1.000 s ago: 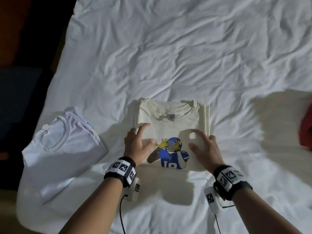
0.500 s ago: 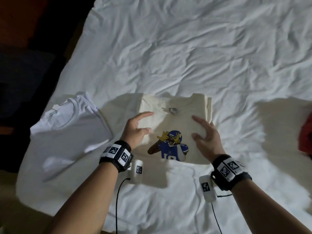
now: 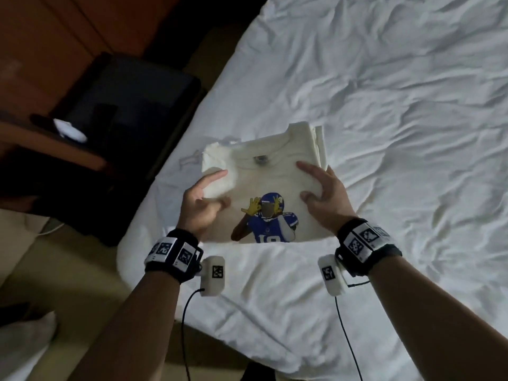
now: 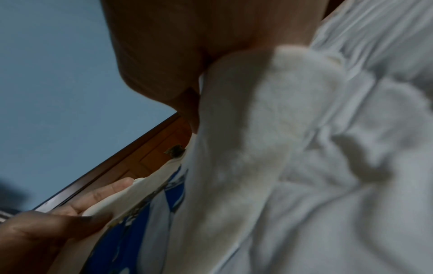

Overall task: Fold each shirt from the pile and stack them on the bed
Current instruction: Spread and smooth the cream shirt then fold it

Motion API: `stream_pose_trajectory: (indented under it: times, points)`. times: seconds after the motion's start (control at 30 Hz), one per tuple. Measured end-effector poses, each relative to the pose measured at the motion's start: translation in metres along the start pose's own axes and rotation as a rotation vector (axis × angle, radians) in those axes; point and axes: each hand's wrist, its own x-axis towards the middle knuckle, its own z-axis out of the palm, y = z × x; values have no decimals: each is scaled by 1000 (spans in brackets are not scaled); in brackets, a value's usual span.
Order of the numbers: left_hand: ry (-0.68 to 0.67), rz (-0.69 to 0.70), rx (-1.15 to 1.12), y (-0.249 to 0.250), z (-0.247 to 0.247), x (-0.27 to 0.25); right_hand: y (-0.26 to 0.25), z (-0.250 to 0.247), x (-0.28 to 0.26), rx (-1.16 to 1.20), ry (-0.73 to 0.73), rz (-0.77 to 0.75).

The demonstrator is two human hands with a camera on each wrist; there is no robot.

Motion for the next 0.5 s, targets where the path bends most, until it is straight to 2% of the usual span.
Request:
stream_pose_trajectory:
  times: [0.1, 0.27, 0.43, 0.5]
  points:
    - [92, -18, 24, -14, -40, 4, -21, 38, 25, -10, -71, 2]
    - [251, -122, -105, -40, -81, 18, -35, 94, 69, -81, -133, -18]
    - [250, -250, -20, -78, -95, 25, -14, 131, 96, -385, -300, 37]
    - [243, -255, -9, -86, -94, 26, -6, 137, 96, -461, -297, 66]
